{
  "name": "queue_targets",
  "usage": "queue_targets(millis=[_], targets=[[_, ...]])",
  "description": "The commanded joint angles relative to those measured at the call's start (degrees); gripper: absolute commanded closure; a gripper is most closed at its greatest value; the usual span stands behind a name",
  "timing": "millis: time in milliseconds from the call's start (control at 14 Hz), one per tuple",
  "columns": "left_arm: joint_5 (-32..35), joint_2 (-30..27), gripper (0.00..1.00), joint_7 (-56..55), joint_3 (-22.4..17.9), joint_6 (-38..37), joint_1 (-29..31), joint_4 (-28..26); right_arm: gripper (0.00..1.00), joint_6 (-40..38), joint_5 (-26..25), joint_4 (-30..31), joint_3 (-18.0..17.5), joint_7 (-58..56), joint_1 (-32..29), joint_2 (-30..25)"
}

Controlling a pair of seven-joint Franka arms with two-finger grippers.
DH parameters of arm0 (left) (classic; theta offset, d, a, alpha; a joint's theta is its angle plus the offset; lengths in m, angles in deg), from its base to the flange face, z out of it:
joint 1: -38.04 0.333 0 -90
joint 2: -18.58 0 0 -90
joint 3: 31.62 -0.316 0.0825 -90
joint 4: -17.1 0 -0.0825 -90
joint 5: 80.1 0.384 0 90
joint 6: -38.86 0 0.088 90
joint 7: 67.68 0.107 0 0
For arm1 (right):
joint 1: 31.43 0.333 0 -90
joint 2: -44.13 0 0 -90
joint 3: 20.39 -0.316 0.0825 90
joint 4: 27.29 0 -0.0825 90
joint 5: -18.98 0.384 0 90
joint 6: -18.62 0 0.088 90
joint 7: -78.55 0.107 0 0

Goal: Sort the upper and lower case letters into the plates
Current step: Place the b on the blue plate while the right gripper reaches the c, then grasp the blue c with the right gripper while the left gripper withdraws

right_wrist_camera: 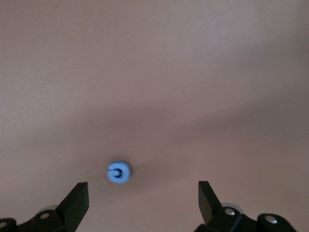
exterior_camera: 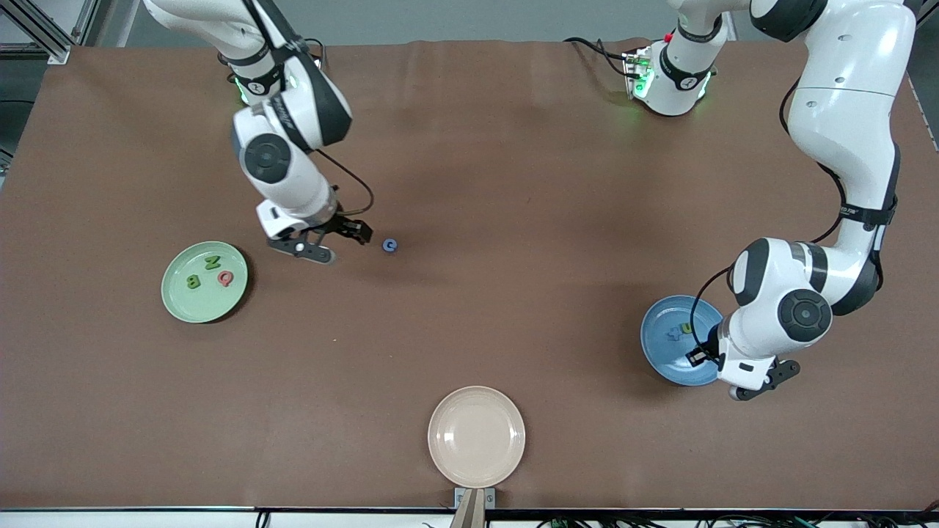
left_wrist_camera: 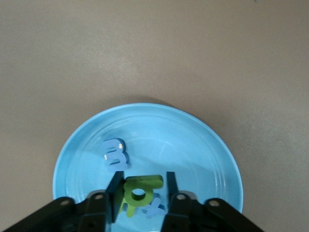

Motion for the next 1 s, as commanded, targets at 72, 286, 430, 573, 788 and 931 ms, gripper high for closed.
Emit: queue_targets(millis=[72,286,430,573,788,931], targets=[[1.17,-0.14,0.0,-0.06,0.09,0.55,-0.17,0.19,0.0,9.71,1.15,2.18,0.73,4.14,2.87,5.47],[1.7,-1.54,0.0,-0.32,0.36,0.03,-0.44,0.19,0.01,12.54,1.33,2.01,0.73,5.73,4.62,8.9],[1.7,-4.08,0.0,0.37,0.71,-1.28,-0.35,0.28,0.04,13.68,1.33,1.92,0.73,5.73,4.81,10.04],[1.7,-7.6,0.0,3.79,0.8,-2.78,0.0,0.37,0.1,13.77,1.33,1.92,0.73,5.73,5.33,10.4],[1.61,-12.61,0.0,4.78,0.8,-6.03,-0.09,0.37,0.27,13.86,1.33,1.92,0.73,5.73,6.39,10.93],[1.61,-16.73,0.0,5.3,0.8,-9.01,0.26,0.37,0.34,13.77,1.33,1.74,0.73,5.73,6.74,10.93]])
